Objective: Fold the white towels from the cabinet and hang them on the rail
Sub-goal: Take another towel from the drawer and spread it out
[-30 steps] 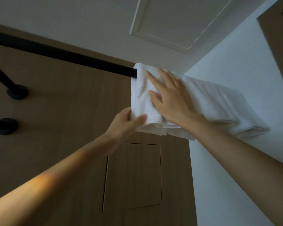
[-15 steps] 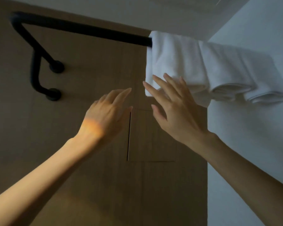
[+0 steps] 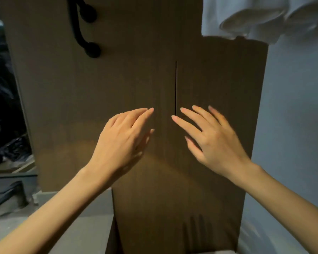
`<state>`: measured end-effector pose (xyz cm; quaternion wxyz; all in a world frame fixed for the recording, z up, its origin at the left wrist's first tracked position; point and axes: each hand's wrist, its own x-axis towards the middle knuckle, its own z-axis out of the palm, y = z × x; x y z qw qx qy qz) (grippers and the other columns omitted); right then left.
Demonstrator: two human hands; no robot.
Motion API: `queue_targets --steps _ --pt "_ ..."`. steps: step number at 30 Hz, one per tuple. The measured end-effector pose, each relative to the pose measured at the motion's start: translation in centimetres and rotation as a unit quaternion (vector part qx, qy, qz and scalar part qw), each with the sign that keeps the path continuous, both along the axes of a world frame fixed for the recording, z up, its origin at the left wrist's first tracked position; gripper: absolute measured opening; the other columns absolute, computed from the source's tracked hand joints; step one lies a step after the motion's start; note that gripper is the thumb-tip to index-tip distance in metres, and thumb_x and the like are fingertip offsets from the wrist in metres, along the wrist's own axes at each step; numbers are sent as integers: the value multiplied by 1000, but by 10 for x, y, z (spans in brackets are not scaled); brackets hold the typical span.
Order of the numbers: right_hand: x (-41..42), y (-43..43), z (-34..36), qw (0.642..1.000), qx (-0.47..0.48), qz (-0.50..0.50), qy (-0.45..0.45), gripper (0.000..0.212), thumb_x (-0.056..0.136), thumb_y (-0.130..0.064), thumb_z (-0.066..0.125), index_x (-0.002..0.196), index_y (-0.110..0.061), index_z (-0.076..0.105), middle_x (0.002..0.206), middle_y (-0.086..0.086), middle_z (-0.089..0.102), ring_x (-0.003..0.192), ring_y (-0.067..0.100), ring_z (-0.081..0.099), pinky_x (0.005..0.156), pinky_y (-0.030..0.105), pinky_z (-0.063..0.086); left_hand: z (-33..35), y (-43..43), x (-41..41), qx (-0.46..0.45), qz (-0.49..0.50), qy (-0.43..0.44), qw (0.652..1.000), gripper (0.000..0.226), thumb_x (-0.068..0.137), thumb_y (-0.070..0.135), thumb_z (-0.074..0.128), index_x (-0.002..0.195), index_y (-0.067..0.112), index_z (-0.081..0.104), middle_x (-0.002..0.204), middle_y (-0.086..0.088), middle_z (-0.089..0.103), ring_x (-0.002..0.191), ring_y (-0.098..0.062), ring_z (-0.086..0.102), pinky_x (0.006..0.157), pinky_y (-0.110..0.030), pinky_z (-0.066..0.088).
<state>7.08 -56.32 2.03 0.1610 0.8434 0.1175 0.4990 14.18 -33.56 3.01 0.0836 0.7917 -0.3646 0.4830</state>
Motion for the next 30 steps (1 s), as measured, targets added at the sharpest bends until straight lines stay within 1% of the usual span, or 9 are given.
queue_targets --steps 4,7,12,14,20,23,26,30 --pt "-17 17 -64 997 6 -29 66 61 90 -26 60 147 -24 39 148 8 44 138 27 40 116 49 27 -60 11 -10 12 -14 62 998 51 98 42 39 142 17 43 136 -4 54 120 -22 54 100 -37 42" --pt "-34 24 -110 992 12 -51 113 61 90 -28 59 147 -23 39 148 8 44 137 28 40 115 49 29 -106 11 -18 22 -19 106 994 50 98 41 40 141 16 44 135 -5 55 119 -23 55 100 -37 43" --pt "-56 24 -183 980 61 -63 180 57 90 -29 59 144 -22 44 147 8 47 135 29 43 114 49 31 -180 7 -33 41 -34 166 985 46 99 35 46 141 14 45 135 -6 55 120 -24 54 100 -39 42" --pt "-61 21 -213 973 76 -64 208 56 89 -28 60 143 -20 46 146 9 48 135 29 44 112 50 33 -211 4 -40 41 -31 194 980 47 98 35 48 141 15 45 135 -6 55 121 -23 53 101 -38 41" --pt "-72 7 -317 947 106 -55 298 57 91 -25 60 145 -20 43 146 8 47 135 28 43 112 49 33 -323 -11 -56 56 -7 294 954 47 99 35 44 142 15 42 136 -5 53 123 -21 51 102 -38 40" --pt "-74 6 -384 934 121 -54 331 59 85 -26 68 140 -20 48 141 9 52 130 29 49 108 50 37 -391 -14 -63 61 5 332 941 47 99 34 44 142 14 44 135 -5 54 122 -22 52 101 -39 41" --pt "-76 8 -467 925 133 -45 353 60 78 -24 74 135 -17 55 134 10 59 122 31 56 103 51 40 -469 -12 -67 51 16 364 930 47 98 34 45 140 14 46 135 -6 55 122 -23 53 102 -42 41" --pt "-84 15 -599 912 186 -6 366 51 85 -20 63 135 -16 55 137 8 56 126 26 53 106 45 39 -593 -5 -68 49 37 409 911 47 97 33 47 141 16 45 135 -5 54 124 -23 52 103 -40 40"
